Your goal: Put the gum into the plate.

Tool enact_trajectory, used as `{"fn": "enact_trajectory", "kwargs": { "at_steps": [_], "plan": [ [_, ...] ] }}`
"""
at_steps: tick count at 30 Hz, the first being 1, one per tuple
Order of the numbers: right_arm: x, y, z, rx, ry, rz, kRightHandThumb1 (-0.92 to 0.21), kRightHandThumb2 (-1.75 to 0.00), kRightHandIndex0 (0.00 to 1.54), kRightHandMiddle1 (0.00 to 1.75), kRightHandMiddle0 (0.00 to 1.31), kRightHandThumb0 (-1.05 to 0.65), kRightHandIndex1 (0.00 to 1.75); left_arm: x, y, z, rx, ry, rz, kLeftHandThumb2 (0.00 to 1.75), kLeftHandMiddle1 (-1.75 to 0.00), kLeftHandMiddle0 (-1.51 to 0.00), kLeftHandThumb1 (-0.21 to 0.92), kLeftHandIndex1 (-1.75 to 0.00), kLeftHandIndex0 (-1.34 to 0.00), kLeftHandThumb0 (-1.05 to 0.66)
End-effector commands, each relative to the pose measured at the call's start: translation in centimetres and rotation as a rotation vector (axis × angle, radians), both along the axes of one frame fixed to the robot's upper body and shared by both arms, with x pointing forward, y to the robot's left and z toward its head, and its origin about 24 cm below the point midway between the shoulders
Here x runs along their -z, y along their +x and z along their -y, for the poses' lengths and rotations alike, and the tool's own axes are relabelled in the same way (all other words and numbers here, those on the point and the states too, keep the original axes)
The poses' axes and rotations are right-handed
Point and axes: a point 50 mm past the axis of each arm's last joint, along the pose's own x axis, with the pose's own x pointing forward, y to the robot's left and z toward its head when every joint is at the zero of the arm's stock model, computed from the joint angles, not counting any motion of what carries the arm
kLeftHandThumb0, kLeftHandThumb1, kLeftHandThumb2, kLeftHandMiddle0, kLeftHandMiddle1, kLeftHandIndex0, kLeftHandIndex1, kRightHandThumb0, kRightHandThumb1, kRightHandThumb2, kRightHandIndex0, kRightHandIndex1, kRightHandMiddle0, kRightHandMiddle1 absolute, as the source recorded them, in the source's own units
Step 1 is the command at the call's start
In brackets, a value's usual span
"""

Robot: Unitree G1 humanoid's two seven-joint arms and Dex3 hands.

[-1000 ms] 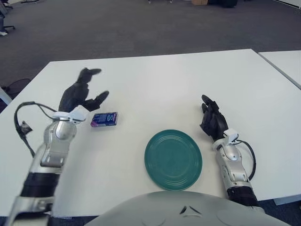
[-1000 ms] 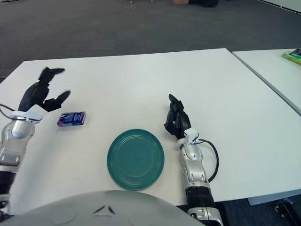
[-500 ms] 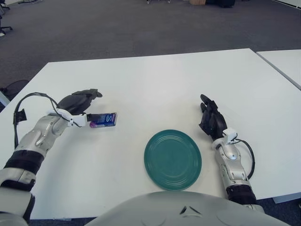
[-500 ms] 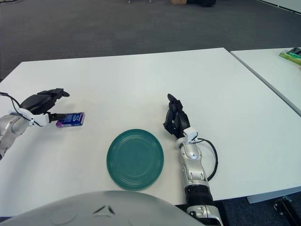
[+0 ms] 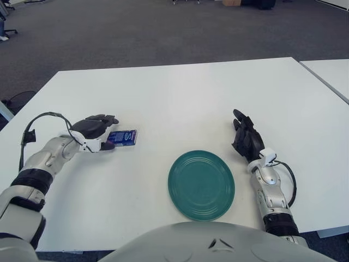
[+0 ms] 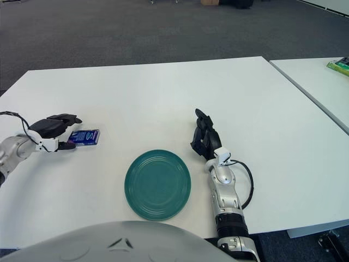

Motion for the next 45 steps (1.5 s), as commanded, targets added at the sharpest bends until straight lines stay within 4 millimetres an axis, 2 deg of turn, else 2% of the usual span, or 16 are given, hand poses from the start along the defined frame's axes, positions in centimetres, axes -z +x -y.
{"fn": "enact_trajectory", "kwargs": {
  "at_steps": [1,9,19,29,31,32,33,34,35,36,37,39,40,42,43,45],
  "plan": [
    [2.6,-1.4,0.4,0.016,0.012,-0.153,-0.92,-0.93,0.13,0.36,0.0,-0.65,0.01,0.8,0.2,0.6,0.009,0.008,-0.029,0.38,0.0,-0.08,0.92,-0.67,0.0,-1.05],
    [2.7,-1.2,0.5,0.017,0.005,-0.156,-0.92,-0.94,0.13,0.35,0.0,-0.64,0.01,1.6,0.2,0.9,0.026,0.001,-0.088,0.39,0.0,-0.06,0.92,-0.63,0.0,-1.05],
    [2.9,-0.9,0.8,0.026,0.004,-0.157,-0.92,-0.94,0.13,0.35,0.0,-0.64,0.01,3.5,-0.1,2.0,0.014,-0.056,-0.212,0.38,-0.01,-0.08,0.92,-0.71,0.0,-1.05],
    [2.9,-0.6,0.8,0.024,0.005,-0.153,-0.92,-0.94,0.13,0.36,0.0,-0.64,0.01,5.1,0.3,3.3,0.009,-0.018,-0.291,0.4,-0.03,-0.14,0.92,-0.77,0.0,-1.05],
    [2.9,-0.5,0.8,0.023,0.004,-0.151,-0.92,-0.93,0.14,0.37,0.0,-0.64,0.01,5.3,0.6,3.9,0.02,-0.012,-0.31,0.41,-0.08,-0.24,0.92,-0.83,0.0,-1.04],
    [3.0,-0.5,0.8,0.022,0.003,-0.15,-0.92,-0.93,0.14,0.37,0.0,-0.65,0.01,5.3,0.7,4.1,0.028,-0.01,-0.318,0.41,-0.19,-0.26,0.92,-0.92,-0.02,-1.04],
    [2.9,-0.5,0.8,0.021,0.003,-0.148,-0.92,-0.93,0.14,0.37,0.0,-0.65,0.01,5.4,0.9,4.4,0.036,-0.005,-0.332,0.42,-0.45,-0.24,0.92,-1.09,-0.02,-1.03],
    [2.9,-0.5,0.8,0.021,0.003,-0.147,-0.92,-0.93,0.14,0.37,0.0,-0.65,0.01,5.4,1.0,4.7,0.041,-0.002,-0.341,0.41,-0.91,-0.28,0.92,-1.32,-0.08,-0.99],
    [2.9,-0.5,0.7,0.02,0.003,-0.146,-0.92,-0.93,0.14,0.37,0.0,-0.65,0.01,5.4,1.2,4.8,0.042,0.0,-0.348,0.41,-1.07,-0.29,0.92,-1.41,-0.11,-0.97],
    [2.9,-0.5,0.7,0.02,0.003,-0.145,-0.92,-0.93,0.14,0.37,0.0,-0.65,0.01,5.4,1.2,5.0,0.042,0.001,-0.353,0.37,-1.32,-0.35,0.92,-1.53,-0.19,-0.91],
    [2.9,-0.5,0.7,0.02,0.003,-0.145,-0.92,-0.93,0.14,0.37,0.0,-0.65,0.01,5.5,1.3,5.0,0.035,0.005,-0.357,0.34,-1.47,-0.39,0.92,-1.61,-0.25,-0.87],
    [3.0,-0.5,0.7,0.019,0.005,-0.144,-0.92,-0.93,0.14,0.36,0.0,-0.64,0.0,5.7,1.4,5.1,0.02,0.008,-0.361,0.29,-1.61,-0.48,0.92,-1.68,-0.36,-0.77],
    [3.0,-0.5,0.7,0.019,0.005,-0.144,-0.92,-0.92,0.14,0.36,0.0,-0.64,0.0,5.8,1.4,5.2,0.014,0.009,-0.362,0.55,-1.66,-0.52,0.78,-1.68,-0.41,-0.65],
    [2.9,-0.6,0.7,0.019,0.011,-0.141,-0.92,-0.92,0.14,0.36,0.0,-0.64,0.0,6.4,1.1,5.5,-0.007,0.005,-0.358,0.82,-1.7,-0.59,0.63,-1.71,-0.45,-0.55],
    [2.9,-0.6,0.7,0.019,0.014,-0.139,-0.92,-0.92,0.14,0.36,0.0,-0.63,0.0,6.6,0.9,5.6,-0.017,-0.001,-0.357,0.93,-1.72,-0.62,0.57,-1.72,-0.47,-0.51],
    [2.9,-0.7,0.7,0.02,0.018,-0.136,-0.92,-0.92,0.14,0.36,0.0,-0.63,0.0,6.9,0.8,5.8,-0.024,-0.011,-0.356,1.02,-1.73,-0.65,0.52,-1.73,-0.48,-0.47]
  ]
}}
